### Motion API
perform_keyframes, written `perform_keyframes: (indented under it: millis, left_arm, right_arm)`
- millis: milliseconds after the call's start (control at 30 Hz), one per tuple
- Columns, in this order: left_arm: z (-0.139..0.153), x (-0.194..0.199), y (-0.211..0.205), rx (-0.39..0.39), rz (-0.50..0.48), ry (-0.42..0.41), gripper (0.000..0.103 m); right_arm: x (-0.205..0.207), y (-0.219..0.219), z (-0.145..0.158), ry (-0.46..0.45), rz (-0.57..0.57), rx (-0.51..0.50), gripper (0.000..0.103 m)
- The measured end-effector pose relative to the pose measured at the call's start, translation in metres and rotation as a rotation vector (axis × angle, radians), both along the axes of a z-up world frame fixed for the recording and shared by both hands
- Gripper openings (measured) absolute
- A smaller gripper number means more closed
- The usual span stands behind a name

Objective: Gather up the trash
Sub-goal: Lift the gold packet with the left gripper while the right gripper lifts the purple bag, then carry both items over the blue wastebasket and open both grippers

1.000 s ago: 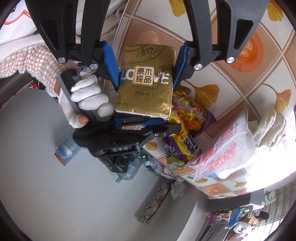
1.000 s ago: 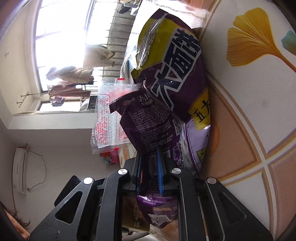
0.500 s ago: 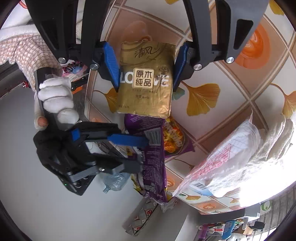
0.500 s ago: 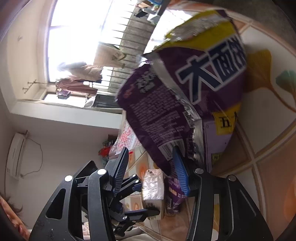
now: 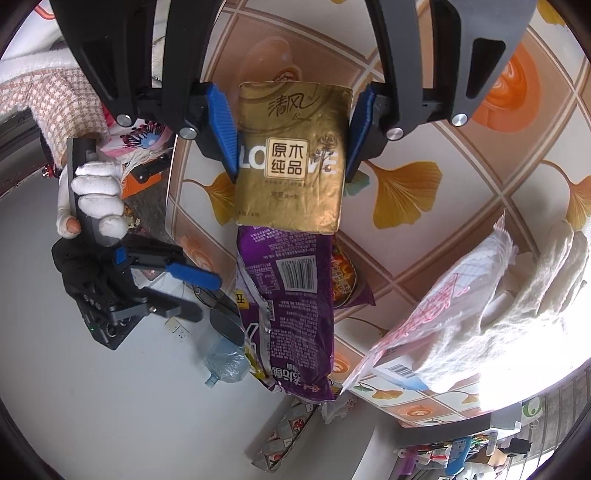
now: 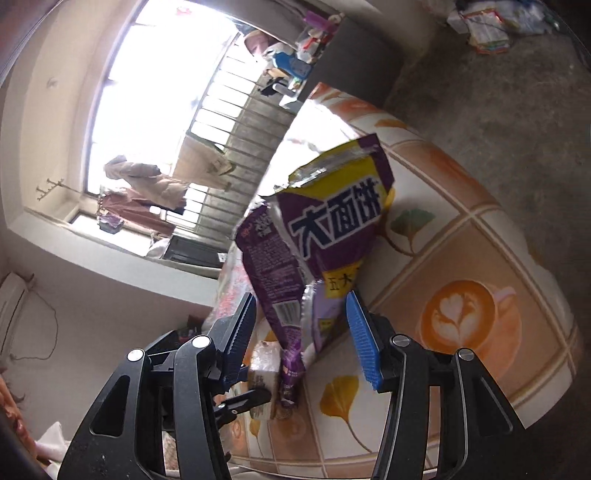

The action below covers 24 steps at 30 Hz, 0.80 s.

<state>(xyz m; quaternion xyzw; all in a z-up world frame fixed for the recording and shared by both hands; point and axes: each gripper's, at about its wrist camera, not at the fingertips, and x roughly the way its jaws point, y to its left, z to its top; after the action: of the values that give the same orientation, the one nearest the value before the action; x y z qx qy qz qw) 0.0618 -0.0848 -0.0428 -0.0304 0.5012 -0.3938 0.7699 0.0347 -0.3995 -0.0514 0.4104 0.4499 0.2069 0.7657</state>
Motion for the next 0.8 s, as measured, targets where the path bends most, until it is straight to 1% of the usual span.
perform_keyframes:
  millis: [33, 67, 133, 167, 200, 233, 267, 333, 400, 467, 600, 700, 800]
  left_arm:
    - [-0.001, -0.001, -0.004, 0.001, 0.000, 0.000, 0.052]
    - [-0.001, -0.002, -0.005, 0.002, 0.000, 0.000, 0.052]
    - [0.000, -0.002, -0.004, 0.004, 0.001, -0.001, 0.052]
    - [0.000, -0.002, -0.005, 0.006, 0.002, -0.003, 0.052]
    - [0.000, -0.003, -0.005, 0.007, 0.003, -0.005, 0.052]
    - [0.001, -0.003, -0.006, 0.007, 0.005, -0.005, 0.052]
    - [0.001, -0.004, -0.006, 0.008, 0.009, -0.005, 0.052]
    - [0.001, -0.004, -0.007, 0.013, 0.017, -0.003, 0.052]
    - [0.004, -0.005, -0.007, 0.010, 0.020, -0.009, 0.052]
    - [0.010, -0.004, -0.010, 0.007, 0.012, -0.024, 0.051]
    - [0.034, 0.003, -0.031, -0.027, -0.022, -0.077, 0.051]
    - [0.055, 0.014, -0.060, -0.069, -0.062, -0.104, 0.051]
    - [0.075, 0.027, -0.103, -0.102, -0.121, -0.126, 0.051]
  right_arm:
    - [0.001, 0.005, -0.005, 0.022, -0.003, -0.021, 0.049]
    - [0.002, 0.011, -0.006, 0.022, -0.003, -0.044, 0.043]
    - [0.007, 0.024, -0.007, 0.022, 0.013, -0.076, 0.041]
    - [0.007, 0.030, -0.006, 0.025, 0.020, -0.096, 0.035]
    - [0.009, 0.038, -0.004, 0.028, 0.030, -0.120, 0.027]
    - [0.010, 0.043, -0.006, 0.033, 0.031, -0.142, 0.022]
    - [0.010, 0.045, -0.008, 0.032, 0.025, -0.148, 0.016]
    - [0.009, 0.044, -0.007, 0.011, 0.016, -0.120, 0.011]
    - [0.004, 0.039, 0.005, -0.025, 0.003, -0.092, 0.005]
    - [-0.002, 0.029, 0.014, -0.065, -0.018, -0.087, 0.003]
    - [-0.016, -0.006, 0.032, -0.141, -0.098, -0.048, 0.002]
    - [-0.029, -0.043, 0.044, -0.194, -0.186, -0.007, 0.001]
    - [-0.038, -0.080, 0.053, -0.237, -0.291, 0.018, 0.001]
